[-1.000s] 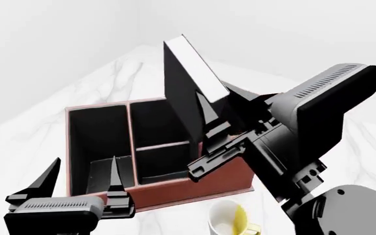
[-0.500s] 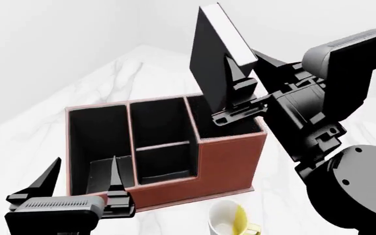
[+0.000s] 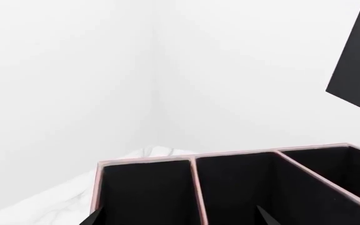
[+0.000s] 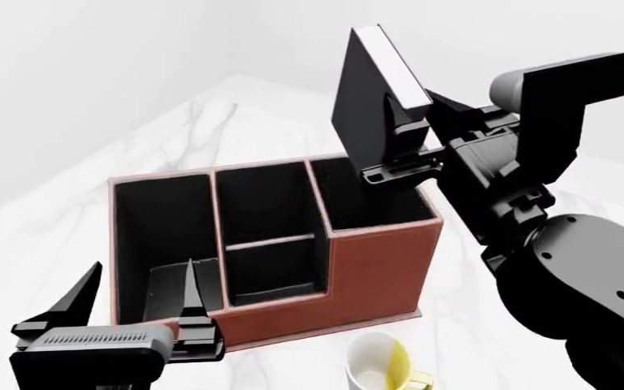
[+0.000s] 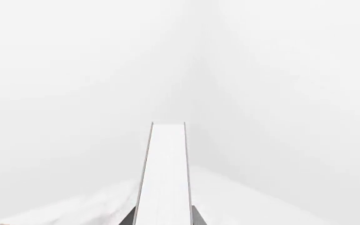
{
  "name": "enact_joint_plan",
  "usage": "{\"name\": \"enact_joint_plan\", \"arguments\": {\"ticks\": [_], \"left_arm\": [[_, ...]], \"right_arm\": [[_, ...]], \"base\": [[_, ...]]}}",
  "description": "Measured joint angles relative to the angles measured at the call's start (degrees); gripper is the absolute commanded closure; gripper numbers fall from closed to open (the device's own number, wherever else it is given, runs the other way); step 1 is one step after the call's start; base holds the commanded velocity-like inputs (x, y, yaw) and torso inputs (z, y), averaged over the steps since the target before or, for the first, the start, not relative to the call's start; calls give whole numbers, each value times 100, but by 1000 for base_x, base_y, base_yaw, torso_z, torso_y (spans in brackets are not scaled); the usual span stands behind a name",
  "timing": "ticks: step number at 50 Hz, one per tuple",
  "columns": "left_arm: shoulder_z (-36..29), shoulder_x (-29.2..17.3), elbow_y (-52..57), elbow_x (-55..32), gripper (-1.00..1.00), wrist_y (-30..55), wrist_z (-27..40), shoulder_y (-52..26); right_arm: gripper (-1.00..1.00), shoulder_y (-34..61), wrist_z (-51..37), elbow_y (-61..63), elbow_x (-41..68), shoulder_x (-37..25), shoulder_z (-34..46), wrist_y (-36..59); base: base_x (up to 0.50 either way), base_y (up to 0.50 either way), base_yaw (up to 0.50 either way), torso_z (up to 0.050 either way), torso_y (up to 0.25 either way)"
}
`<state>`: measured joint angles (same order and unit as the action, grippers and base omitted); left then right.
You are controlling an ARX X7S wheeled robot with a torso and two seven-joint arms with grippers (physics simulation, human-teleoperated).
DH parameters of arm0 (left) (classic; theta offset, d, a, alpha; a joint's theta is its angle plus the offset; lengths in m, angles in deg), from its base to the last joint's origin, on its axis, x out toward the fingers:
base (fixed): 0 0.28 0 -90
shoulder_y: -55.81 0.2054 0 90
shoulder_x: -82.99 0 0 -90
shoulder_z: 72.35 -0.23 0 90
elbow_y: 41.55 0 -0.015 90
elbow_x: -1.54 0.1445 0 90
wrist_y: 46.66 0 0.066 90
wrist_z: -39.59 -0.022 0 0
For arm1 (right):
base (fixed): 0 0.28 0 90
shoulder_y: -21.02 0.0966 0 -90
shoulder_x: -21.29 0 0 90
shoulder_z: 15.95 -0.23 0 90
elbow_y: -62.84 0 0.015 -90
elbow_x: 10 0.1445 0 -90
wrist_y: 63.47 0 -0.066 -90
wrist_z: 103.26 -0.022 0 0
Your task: Pick up the book and place it in the right compartment of the caddy.
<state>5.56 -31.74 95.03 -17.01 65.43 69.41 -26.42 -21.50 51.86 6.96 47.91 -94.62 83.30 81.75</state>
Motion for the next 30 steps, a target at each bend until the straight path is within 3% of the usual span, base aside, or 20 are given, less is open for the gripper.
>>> {"name": "enact_joint_plan", "arguments": {"ticks": [30], "left_arm": [[-29,-32,-34,-33,-100,-22,36,-20]], "right_arm": [[100,144,237,-828,-317,-20,435,68]], "base": [[0,0,0,0,2]]}}
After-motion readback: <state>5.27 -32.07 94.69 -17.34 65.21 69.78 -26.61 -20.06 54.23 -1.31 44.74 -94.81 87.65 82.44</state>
